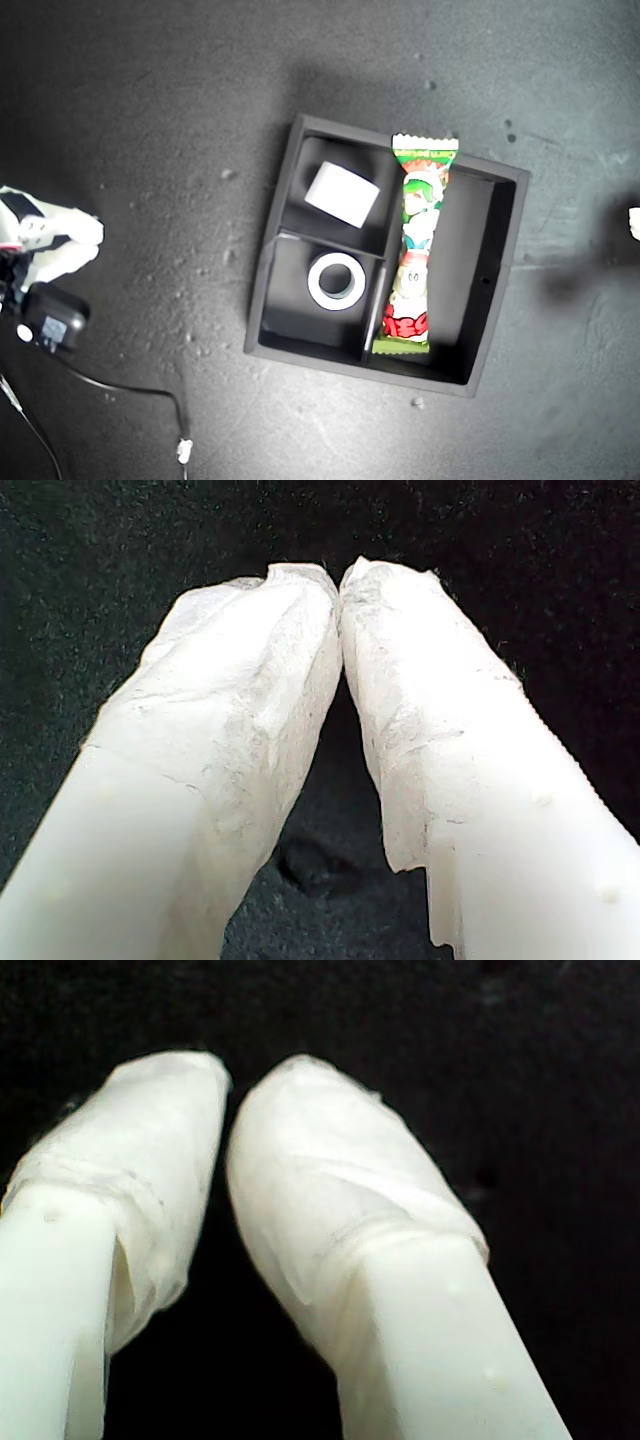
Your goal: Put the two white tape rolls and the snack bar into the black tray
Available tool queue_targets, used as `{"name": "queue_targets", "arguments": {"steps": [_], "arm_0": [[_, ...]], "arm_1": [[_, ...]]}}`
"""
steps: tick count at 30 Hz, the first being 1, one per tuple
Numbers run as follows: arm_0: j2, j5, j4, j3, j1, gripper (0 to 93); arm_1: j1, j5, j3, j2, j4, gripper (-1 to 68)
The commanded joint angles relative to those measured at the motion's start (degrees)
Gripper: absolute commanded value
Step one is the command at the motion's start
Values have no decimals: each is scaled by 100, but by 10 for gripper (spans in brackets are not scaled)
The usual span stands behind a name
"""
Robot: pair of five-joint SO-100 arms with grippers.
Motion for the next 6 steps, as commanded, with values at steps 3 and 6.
{"name": "queue_targets", "arguments": {"steps": [3,6], "arm_0": [[272,-88,220,325,-35,3],[272,-88,220,325,-35,3]], "arm_1": [[0,-53,70,-18,97,0],[0,-53,70,-18,97,0]]}}
